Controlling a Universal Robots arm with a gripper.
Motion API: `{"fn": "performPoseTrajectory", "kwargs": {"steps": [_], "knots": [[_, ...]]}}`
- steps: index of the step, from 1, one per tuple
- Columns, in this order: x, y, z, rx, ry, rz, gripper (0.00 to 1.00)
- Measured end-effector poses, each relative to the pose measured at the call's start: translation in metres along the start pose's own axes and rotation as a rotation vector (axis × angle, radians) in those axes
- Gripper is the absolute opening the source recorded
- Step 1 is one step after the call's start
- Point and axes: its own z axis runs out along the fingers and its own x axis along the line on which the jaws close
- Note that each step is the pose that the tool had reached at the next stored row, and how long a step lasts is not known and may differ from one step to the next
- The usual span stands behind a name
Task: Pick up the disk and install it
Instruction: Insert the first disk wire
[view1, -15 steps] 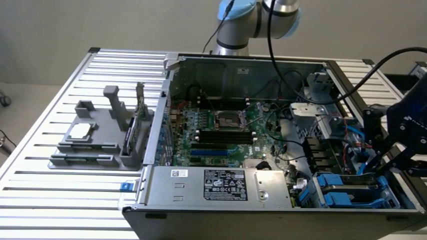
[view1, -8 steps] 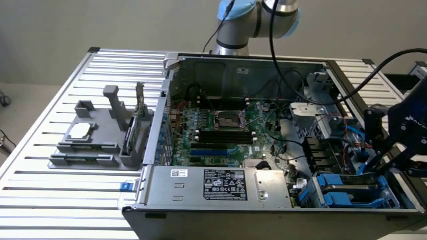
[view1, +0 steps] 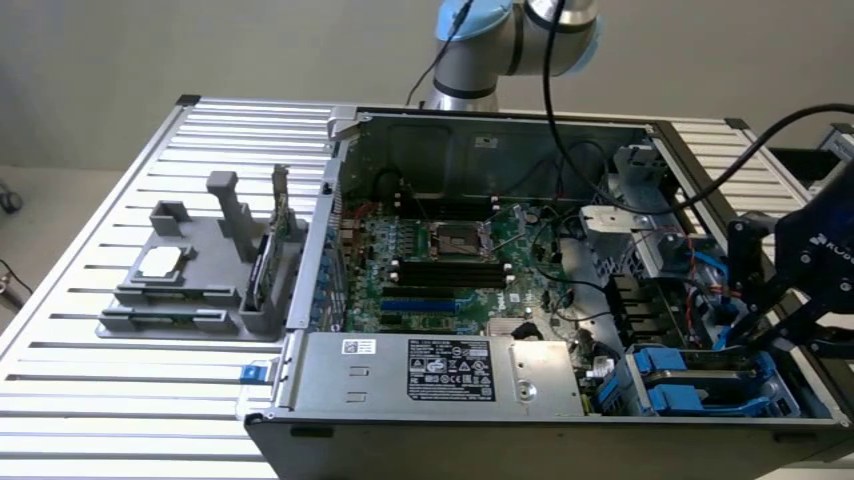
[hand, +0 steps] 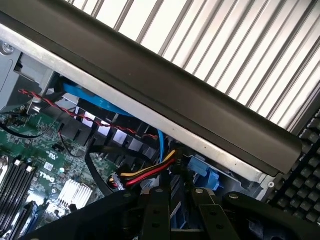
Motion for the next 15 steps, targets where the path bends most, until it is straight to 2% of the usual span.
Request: {"fn": "performPoseTrajectory", "kwargs": {"steps": [2, 5, 6, 8, 10, 12, 15], "knots": [[-0.0009, 0.0017, 0.0000, 0.0095, 0.0053, 0.000, 0.23], [-0.0023, 0.0042, -0.0001, 0.0175, 0.0102, 0.000, 0.23], [-0.0025, 0.0047, -0.0001, 0.0203, 0.0135, 0.000, 0.23], [-0.0027, 0.0050, -0.0001, 0.0280, 0.0234, 0.000, 0.23], [-0.0028, 0.0052, -0.0002, 0.0346, 0.0359, -0.001, 0.23], [-0.0030, 0.0056, -0.0002, 0.0363, 0.0446, -0.001, 0.23], [-0.0042, 0.0077, -0.0005, 0.0363, 0.0499, -0.001, 0.23]]}}
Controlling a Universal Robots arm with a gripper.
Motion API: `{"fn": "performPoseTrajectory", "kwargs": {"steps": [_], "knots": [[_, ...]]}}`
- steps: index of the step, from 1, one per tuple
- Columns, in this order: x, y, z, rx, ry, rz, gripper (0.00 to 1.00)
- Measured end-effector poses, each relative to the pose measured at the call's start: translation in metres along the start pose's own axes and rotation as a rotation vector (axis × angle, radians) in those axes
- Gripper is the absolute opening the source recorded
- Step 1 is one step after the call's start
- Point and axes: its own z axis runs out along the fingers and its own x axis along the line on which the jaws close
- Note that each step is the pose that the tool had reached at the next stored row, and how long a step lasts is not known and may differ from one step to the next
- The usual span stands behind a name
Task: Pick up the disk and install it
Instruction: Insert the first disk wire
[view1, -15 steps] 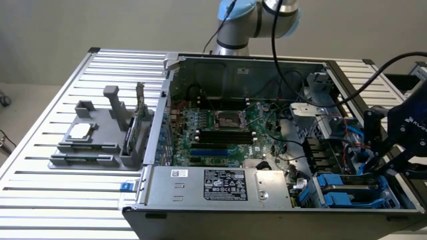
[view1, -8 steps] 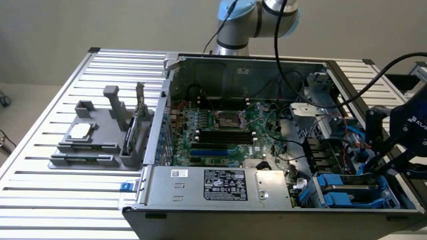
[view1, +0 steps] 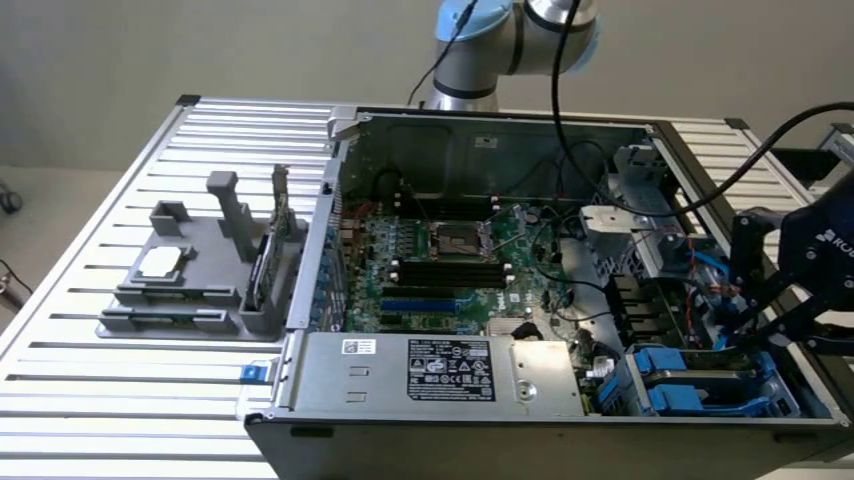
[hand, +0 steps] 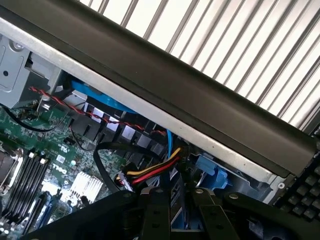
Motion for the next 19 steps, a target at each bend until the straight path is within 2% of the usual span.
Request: {"fn": "performPoseTrajectory", "kwargs": {"steps": [6, 7, 9, 13, 16, 18, 19], "knots": [[-0.004, 0.0069, -0.0016, 0.0017, 0.0020, 0.002, 0.23], [-0.005, 0.0072, -0.0018, 0.0033, 0.0028, 0.002, 0.23], [-0.007, 0.0073, -0.0019, 0.0132, 0.0083, 0.002, 0.23], [-0.009, 0.0077, -0.0025, 0.0381, 0.0235, 0.002, 0.23], [-0.010, 0.0087, -0.0031, 0.0513, 0.0395, 0.001, 0.23], [-0.010, 0.0100, -0.0038, 0.0574, 0.0532, 0.000, 0.23], [-0.011, 0.0110, -0.0042, 0.0565, 0.0612, -0.001, 0.23]]}}
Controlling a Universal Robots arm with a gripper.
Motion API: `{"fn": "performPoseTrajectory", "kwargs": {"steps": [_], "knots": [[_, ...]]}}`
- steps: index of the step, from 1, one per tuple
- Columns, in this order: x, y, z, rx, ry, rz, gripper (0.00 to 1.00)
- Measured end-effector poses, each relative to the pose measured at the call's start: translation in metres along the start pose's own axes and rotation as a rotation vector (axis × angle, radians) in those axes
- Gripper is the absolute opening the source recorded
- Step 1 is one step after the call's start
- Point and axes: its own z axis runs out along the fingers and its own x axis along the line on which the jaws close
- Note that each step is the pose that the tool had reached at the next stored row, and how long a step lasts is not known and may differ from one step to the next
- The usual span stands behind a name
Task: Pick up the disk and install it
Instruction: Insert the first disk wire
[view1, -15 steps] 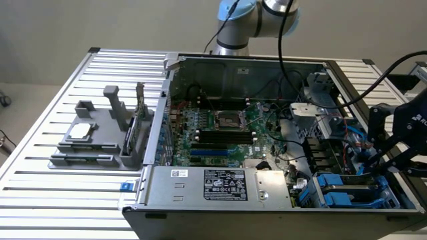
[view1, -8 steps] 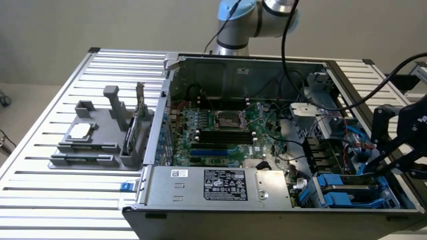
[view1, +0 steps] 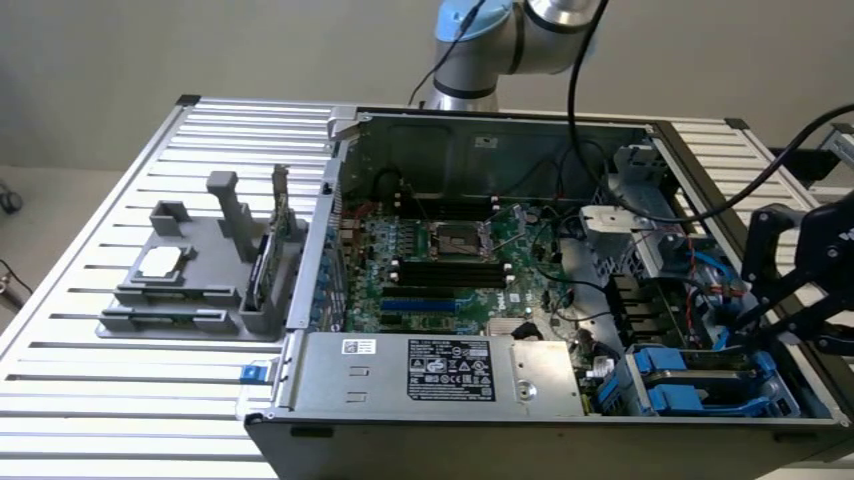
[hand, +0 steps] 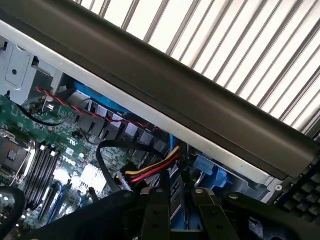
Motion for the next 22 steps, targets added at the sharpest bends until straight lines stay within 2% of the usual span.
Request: {"fn": "performPoseTrajectory", "kwargs": {"steps": [2, 3, 5, 11, 16, 22], "knots": [[-0.002, 0.0021, -0.0009, -0.0062, 0.0160, -0.004, 0.23], [-0.003, 0.0030, -0.0013, -0.0074, 0.0190, -0.004, 0.23], [-0.005, 0.0037, -0.0019, -0.0077, 0.0207, -0.005, 0.23], [-0.013, 0.0018, -0.0026, -0.0031, 0.0240, -0.004, 0.23], [-0.013, 0.0016, -0.0026, 0.0000, 0.0308, -0.005, 0.23], [-0.013, 0.0016, -0.0026, 0.0000, 0.0319, -0.005, 0.23]]}}
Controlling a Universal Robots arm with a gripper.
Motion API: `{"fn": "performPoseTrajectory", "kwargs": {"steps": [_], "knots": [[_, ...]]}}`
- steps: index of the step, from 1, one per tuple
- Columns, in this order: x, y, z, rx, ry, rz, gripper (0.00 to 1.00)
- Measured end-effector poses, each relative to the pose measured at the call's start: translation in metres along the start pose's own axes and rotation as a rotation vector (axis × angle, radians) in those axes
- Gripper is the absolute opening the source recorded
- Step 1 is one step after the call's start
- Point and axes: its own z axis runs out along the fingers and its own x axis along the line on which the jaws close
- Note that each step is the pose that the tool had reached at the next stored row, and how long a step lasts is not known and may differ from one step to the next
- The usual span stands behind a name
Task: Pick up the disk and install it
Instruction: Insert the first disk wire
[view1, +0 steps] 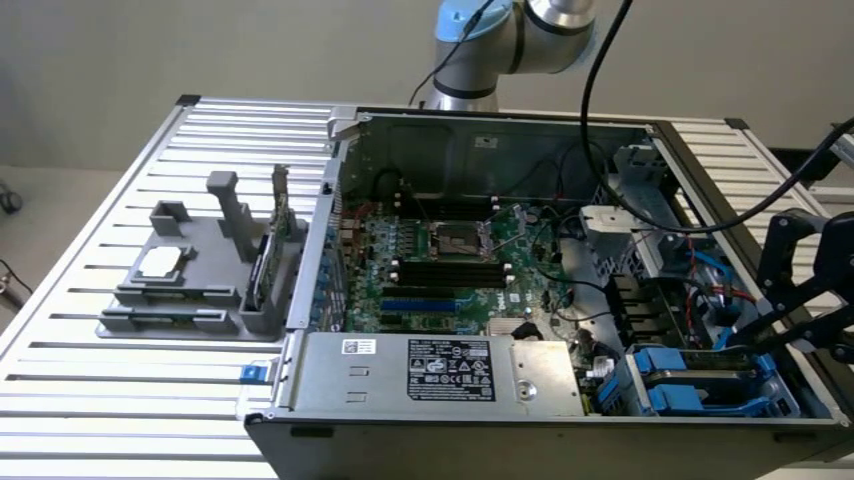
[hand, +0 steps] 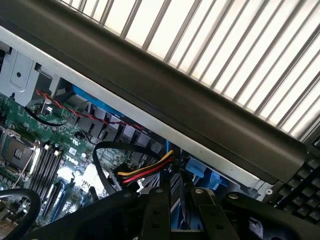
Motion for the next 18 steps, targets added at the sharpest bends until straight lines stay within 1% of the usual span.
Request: {"fn": "performPoseTrajectory", "kwargs": {"steps": [5, 6, 9, 10, 11, 12, 13, 14, 15, 16, 17, 18], "knots": [[-0.0001, -0.0001, -0.0001, 0.0019, 0.0024, 0.000, 0.23], [-0.0002, -0.0001, -0.0001, 0.0029, 0.0041, 0.000, 0.23], [-0.0008, -0.0002, -0.0001, 0.0063, 0.0114, -0.001, 0.23], [-0.0013, -0.0001, -0.0002, 0.0070, 0.0150, -0.002, 0.23], [-0.0016, -0.0002, -0.0002, 0.0062, 0.0183, -0.002, 0.23], [-0.0020, -0.0002, -0.0003, 0.0039, 0.0227, -0.003, 0.23], [-0.0026, -0.0004, -0.0003, 0.0002, 0.0296, -0.005, 0.23], [-0.0034, -0.0006, -0.0004, -0.0051, 0.0394, -0.008, 0.23], [-0.0044, -0.0012, -0.0005, -0.0097, 0.0478, -0.010, 0.23], [-0.0055, -0.0017, -0.0006, -0.0126, 0.0532, -0.011, 0.23], [-0.0066, -0.0024, -0.0007, -0.0135, 0.0552, -0.012, 0.23], [-0.0077, -0.0030, -0.0008, -0.0139, 0.0559, -0.012, 0.23]]}}
